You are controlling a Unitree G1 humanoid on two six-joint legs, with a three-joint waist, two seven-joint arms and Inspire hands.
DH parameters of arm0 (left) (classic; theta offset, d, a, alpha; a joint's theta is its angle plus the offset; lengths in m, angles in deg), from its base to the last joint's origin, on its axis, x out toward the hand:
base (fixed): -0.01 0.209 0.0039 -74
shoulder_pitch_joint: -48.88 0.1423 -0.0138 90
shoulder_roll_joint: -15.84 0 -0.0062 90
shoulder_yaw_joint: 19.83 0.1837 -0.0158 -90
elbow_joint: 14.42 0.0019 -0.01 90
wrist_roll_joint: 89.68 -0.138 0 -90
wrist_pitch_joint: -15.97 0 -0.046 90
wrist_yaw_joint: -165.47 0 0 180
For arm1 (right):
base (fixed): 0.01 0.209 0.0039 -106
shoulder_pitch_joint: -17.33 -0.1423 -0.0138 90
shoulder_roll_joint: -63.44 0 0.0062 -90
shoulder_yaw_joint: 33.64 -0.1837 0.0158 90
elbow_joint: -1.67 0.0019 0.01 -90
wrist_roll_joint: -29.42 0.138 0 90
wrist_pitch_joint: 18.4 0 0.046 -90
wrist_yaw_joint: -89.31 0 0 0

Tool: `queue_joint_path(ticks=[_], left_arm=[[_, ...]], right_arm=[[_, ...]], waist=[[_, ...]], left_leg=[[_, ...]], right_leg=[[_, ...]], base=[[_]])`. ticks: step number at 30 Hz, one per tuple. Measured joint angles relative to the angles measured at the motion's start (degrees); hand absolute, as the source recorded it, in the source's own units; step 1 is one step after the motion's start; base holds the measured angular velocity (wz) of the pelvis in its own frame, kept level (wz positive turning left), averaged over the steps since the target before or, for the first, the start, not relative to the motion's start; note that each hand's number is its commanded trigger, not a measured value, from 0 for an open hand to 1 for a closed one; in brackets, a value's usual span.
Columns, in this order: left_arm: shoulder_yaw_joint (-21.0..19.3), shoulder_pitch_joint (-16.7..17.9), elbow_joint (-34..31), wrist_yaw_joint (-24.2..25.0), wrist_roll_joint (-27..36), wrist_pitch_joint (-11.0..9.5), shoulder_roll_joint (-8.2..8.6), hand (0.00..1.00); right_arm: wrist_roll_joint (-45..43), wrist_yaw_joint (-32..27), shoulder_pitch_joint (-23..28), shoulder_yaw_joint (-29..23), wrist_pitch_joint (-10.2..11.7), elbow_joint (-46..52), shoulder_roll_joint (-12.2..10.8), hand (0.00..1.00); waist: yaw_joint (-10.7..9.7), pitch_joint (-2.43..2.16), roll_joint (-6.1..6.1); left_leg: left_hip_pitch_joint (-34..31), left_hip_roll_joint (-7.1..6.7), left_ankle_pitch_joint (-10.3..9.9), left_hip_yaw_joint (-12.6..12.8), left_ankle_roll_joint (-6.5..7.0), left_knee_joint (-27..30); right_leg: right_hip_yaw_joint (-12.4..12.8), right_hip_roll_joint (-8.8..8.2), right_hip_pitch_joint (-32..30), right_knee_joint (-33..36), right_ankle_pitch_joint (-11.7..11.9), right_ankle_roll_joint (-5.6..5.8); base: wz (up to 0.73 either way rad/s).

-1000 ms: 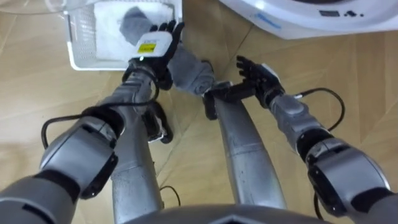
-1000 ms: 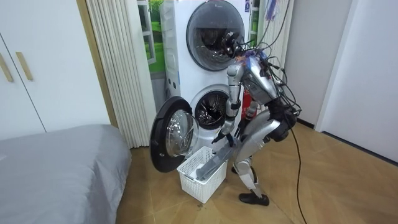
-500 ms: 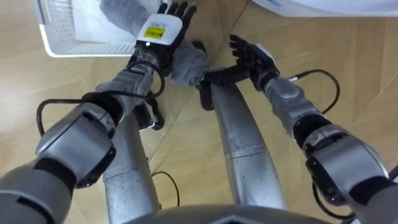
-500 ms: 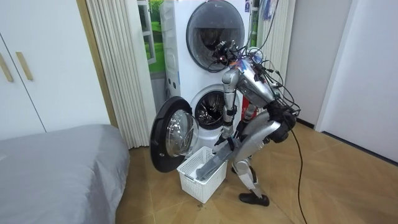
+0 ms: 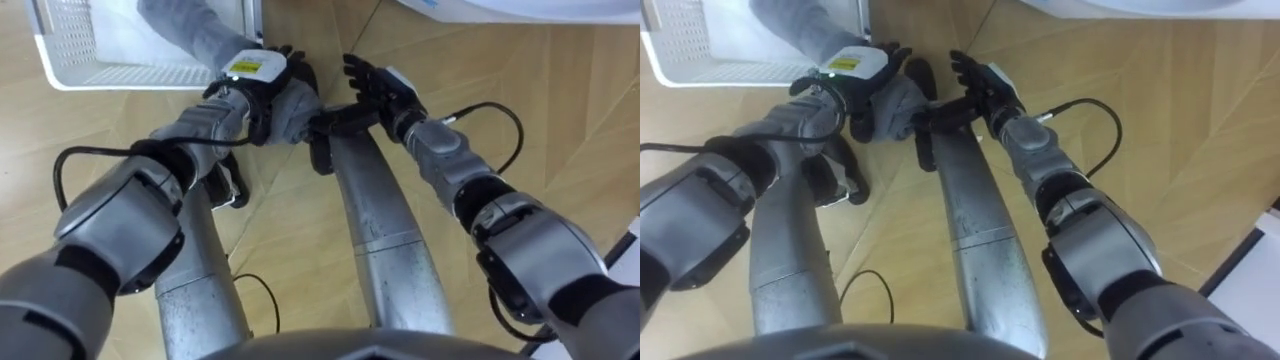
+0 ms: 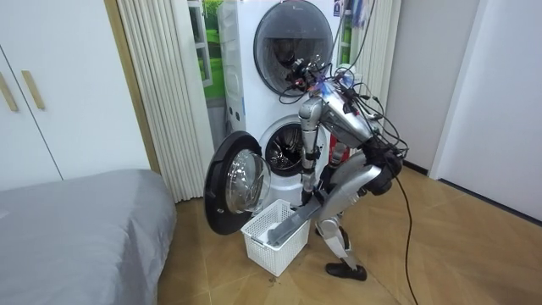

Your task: Put towel into washing machine

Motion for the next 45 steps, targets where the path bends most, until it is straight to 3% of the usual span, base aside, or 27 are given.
queue_joint_path(ticks=[5,13,16,19,20,21,23,25,29,32,37,39,43,45], left_arm=[[0.6,-0.1,0.5,2.7,0.0,1.6,0.04,1.00],[2.2,4.5,0.2,6.5,0.0,3.6,0.33,1.00],[2.3,6.1,0.2,7.6,0.0,3.7,0.70,1.00],[2.4,7.4,0.2,8.1,0.1,3.7,1.95,1.00],[2.1,7.5,0.2,8.4,0.2,3.6,2.70,1.00],[1.7,8.4,0.1,8.6,0.3,2.7,3.10,1.00],[0.7,10.0,-0.6,8.5,0.4,1.5,3.06,1.00],[-0.3,11.1,-1.3,8.2,0.5,0.3,3.07,1.00],[-3.3,11.6,-2.9,5.4,1.0,-1.6,2.19,1.00],[-5.3,11.8,-4.8,2.7,1.2,-3.2,1.31,1.00],[-10.7,11.9,-6.2,-2.3,3.8,-5.4,0.95,1.00],[-13.3,12.0,-7.9,-4.5,8.7,-6.9,1.02,1.00],[-14.1,12.4,-10.9,-5.0,18.2,-8.0,1.38,1.00],[-14.1,14.4,-14.2,-4.5,28.3,-8.2,1.48,1.00]], right_arm=[[-2.2,-0.7,-0.8,0.3,0.1,-1.3,-0.4,0.00],[-2.6,-1.9,2.4,0.8,-0.3,-0.8,-0.5,0.00],[-2.4,-2.4,3.9,0.9,-0.5,-1.2,-0.5,0.00],[-2.4,-2.5,5.5,0.8,-0.4,-1.2,-0.3,0.00],[-2.0,-2.4,6.3,0.7,-0.4,-1.8,-0.1,0.00],[-1.5,-2.3,7.1,0.5,-0.3,-2.5,0.1,0.00],[-0.7,-2.1,8.4,0.5,-0.2,-3.1,0.3,0.00],[-0.3,-2.0,9.1,0.5,0.1,-3.7,0.7,0.00],[-0.1,-1.4,9.9,-0.7,0.1,-3.5,3.0,0.00],[2.1,-1.6,10.8,-0.6,0.1,-3.5,5.2,0.00],[2.0,-1.3,11.5,-0.9,0.2,-3.5,5.4,0.00],[2.0,-0.9,11.4,-1.3,0.4,-3.1,5.4,0.00],[1.7,-0.3,11.7,-1.3,0.3,-3.1,5.4,0.00],[0.4,-0.4,11.7,-1.3,0.3,-2.5,5.3,0.00]], waist=[[-0.1,-0.04,-0.10],[-0.2,-0.38,-0.51],[0.0,-0.57,-0.50],[0.7,-0.80,-0.23],[1.4,-1.06,0.04],[1.9,-1.68,0.37],[2.1,-2.03,0.80],[2.4,-2.34,1.27],[3.9,-2.29,1.85],[5.1,-1.99,2.33],[5.2,-1.85,2.54],[5.5,-1.78,2.56],[6.1,-1.77,2.56],[6.4,-1.77,2.55]], left_leg=[[1.2,-0.31,0.0,0.0,0.01,-0.8],[5.7,-0.97,0.8,0.0,0.18,-3.8],[8.2,-1.88,1.5,-0.1,0.32,-5.5],[11.1,-2.02,1.9,0.1,0.66,-6.6],[12.9,-1.93,2.0,0.4,0.84,-7.6],[14.7,-1.92,2.4,0.6,0.95,-8.9],[17.8,-2.88,3.0,1.0,1.02,-10.9],[20.4,-2.96,3.6,1.5,1.23,-12.9],[24.2,-3.00,5.3,2.0,1.42,-16.6],[27.1,-2.92,5.8,2.2,1.43,-18.4],[30.9,-3.09,6.0,2.2,1.35,-20.0],[30.9,-3.60,6.0,2.0,1.34,-20.0],[31.2,-3.76,6.3,1.8,1.48,-20.7],[31.7,-3.92,6.4,2.0,1.58,-21.2]], right_leg=[[0.1,-0.01,1.2,-0.6,0.0,0.07],[-0.1,-0.55,5.6,-2.7,-0.1,0.23],[-0.2,-1.40,8.0,-3.5,-0.1,0.25],[-0.4,-1.69,11.2,-4.9,0.2,0.60],[-0.6,-1.66,12.9,-6.0,0.5,0.76],[-0.7,-1.86,14.6,-7.1,0.9,0.83],[-0.6,-2.62,17.4,-8.5,1.2,1.00],[-0.5,-2.81,20.0,-10.1,1.7,1.20],[-0.7,-2.87,24.4,-15.2,4.1,1.39],[-1.7,-2.67,27.8,-17.8,5.0,1.28],[-1.9,-2.82,31.3,-18.8,4.9,1.21],[-2.0,-3.16,31.4,-18.8,4.9,1.21],[-2.4,-3.59,31.7,-18.9,4.7,1.35],[-2.4,-3.79,32.1,-19.0,4.6,1.41]], base=[[0.00],[0.03],[0.14],[0.04],[-0.06],[-0.05],[0.03],[0.03],[-0.05],[-0.03],[0.00],[0.00],[0.09],[0.03]])
